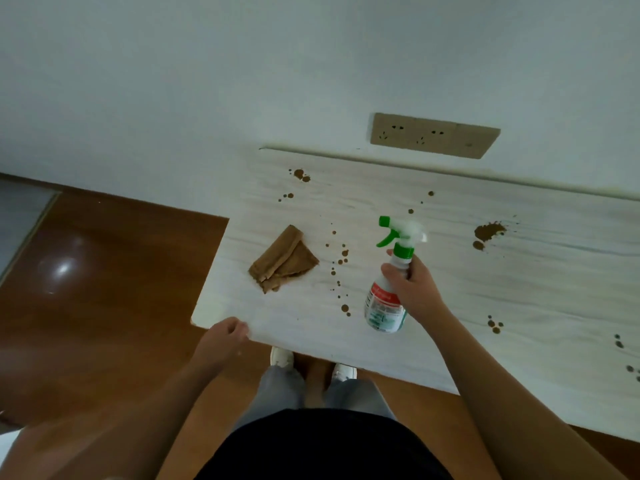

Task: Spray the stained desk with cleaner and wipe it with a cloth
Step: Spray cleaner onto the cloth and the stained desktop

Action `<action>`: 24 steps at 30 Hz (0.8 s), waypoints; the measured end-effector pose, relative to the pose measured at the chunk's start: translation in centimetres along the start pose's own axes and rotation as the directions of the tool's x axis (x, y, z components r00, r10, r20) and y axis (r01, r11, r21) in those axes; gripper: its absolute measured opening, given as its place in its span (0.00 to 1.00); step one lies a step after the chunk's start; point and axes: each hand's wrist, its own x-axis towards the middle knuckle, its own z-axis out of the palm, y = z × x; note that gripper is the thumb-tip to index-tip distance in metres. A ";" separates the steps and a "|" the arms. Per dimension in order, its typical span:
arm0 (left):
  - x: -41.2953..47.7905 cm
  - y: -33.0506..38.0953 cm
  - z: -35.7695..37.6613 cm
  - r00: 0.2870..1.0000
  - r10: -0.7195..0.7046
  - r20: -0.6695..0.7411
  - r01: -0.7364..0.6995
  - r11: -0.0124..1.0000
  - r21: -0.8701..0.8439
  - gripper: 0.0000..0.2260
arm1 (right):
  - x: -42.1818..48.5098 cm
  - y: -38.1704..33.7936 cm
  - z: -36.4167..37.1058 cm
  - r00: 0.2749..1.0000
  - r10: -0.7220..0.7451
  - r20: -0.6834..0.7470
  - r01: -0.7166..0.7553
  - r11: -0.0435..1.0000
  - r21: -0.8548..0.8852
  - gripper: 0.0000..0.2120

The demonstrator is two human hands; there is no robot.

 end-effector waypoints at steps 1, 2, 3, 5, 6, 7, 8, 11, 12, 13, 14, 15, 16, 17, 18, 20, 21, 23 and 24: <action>0.3 0.1 0.0 1.000 -0.011 -0.014 0.011 1.000 0.019 0.11 | 0.2 0.5 -0.1 1.000 0.018 -0.005 -0.018 1.000 -0.010 0.08; 0.6 0.0 0.0 0.999 -0.034 -0.021 0.034 0.999 0.033 0.10 | 0.4 0.9 -0.2 0.999 0.033 -0.009 -0.033 0.999 -0.023 0.09; 0.8 0.1 0.0 0.998 -0.059 -0.025 0.059 0.998 0.001 0.09 | 0.6 1.1 -0.2 0.999 0.046 -0.016 -0.046 0.998 -0.038 0.08; 1.2 0.2 0.0 0.997 -0.031 -0.068 0.028 0.999 -0.040 0.06 | 1.0 1.2 -0.2 0.997 0.072 -0.036 -0.074 0.995 -0.062 0.09; 1.3 0.6 -0.1 0.995 -0.028 -0.100 0.022 0.998 -0.064 0.06 | 1.2 1.2 -0.1 0.995 0.084 -0.050 -0.087 0.994 -0.065 0.09; 1.1 1.2 -0.1 0.988 0.007 -0.157 -0.008 1.000 -0.002 0.07 | 1.4 1.1 0.1 0.994 0.091 -0.062 -0.095 0.993 -0.064 0.09; 1.1 1.4 -0.1 0.984 0.043 -0.173 -0.024 0.993 0.112 0.09 | 1.5 1.0 0.3 0.994 0.092 -0.066 -0.096 0.993 -0.070 0.09; 2.2 1.3 -0.4 0.965 0.207 -0.160 -0.153 0.942 0.298 0.17 | 1.7 0.3 1.2 0.996 0.075 -0.046 -0.081 0.987 -0.141 0.08; 2.5 1.1 -0.7 0.947 0.275 -0.164 -0.203 0.913 0.354 0.18 | 1.8 0.1 1.7 0.997 0.073 -0.034 -0.078 0.984 -0.158 0.08; 3.0 0.9 -1.1 0.931 0.328 -0.159 -0.245 0.887 0.392 0.20 | 1.9 -0.1 2.2 0.997 0.079 -0.021 -0.081 0.982 -0.171 0.09; 3.4 0.8 -1.4 0.923 0.366 -0.122 -0.281 0.855 0.435 0.21 | 2.1 -0.2 2.7 0.996 0.093 -0.010 -0.094 0.979 -0.182 0.09; 3.9 0.6 -1.8 0.917 0.390 -0.082 -0.308 0.823 0.477 0.22 | 2.3 -0.3 3.2 0.993 0.117 -0.001 -0.115 0.974 -0.197 0.10; 4.4 0.5 -2.0 0.917 0.396 -0.050 -0.318 0.800 0.508 0.23 | 2.5 -0.4 3.8 0.989 0.146 0.008 -0.141 0.965 -0.220 0.12; 4.9 0.3 -2.2 0.914 0.404 -0.021 -0.333 0.780 0.530 0.23 | 2.7 -0.5 4.3 0.985 0.173 0.019 -0.163 0.955 -0.247 0.13; 5.3 0.0 -2.3 0.909 0.417 0.000 -0.349 0.760 0.548 0.24 | 2.8 -0.7 4.8 0.981 0.193 0.029 -0.178 0.945 -0.276 0.14; 6.3 -0.8 -2.5 0.889 0.458 0.031 -0.395 0.728 0.560 0.24 | 3.1 -1.3 5.9 0.980 0.196 0.033 -0.176 0.931 -0.320 0.14; 6.8 -1.3 -2.6 0.874 0.484 0.041 -0.420 0.710 0.565 0.24 | 3.2 -1.8 6.3 0.984 0.178 0.030 -0.158 0.930 -0.332 0.13; 7.5 -2.1 -2.8 0.850 0.523 0.064 -0.464 0.684 0.563 0.23 | 3.4 -2.7 7.2 0.992 0.123 0.035 -0.105 0.940 -0.325 0.10; 7.7 -2.3 -2.9 0.842 0.535 0.069 -0.475 0.674 0.566 0.23 | 3.6 -3.1 7.7 0.994 0.097 0.050 -0.077 0.948 -0.309 0.09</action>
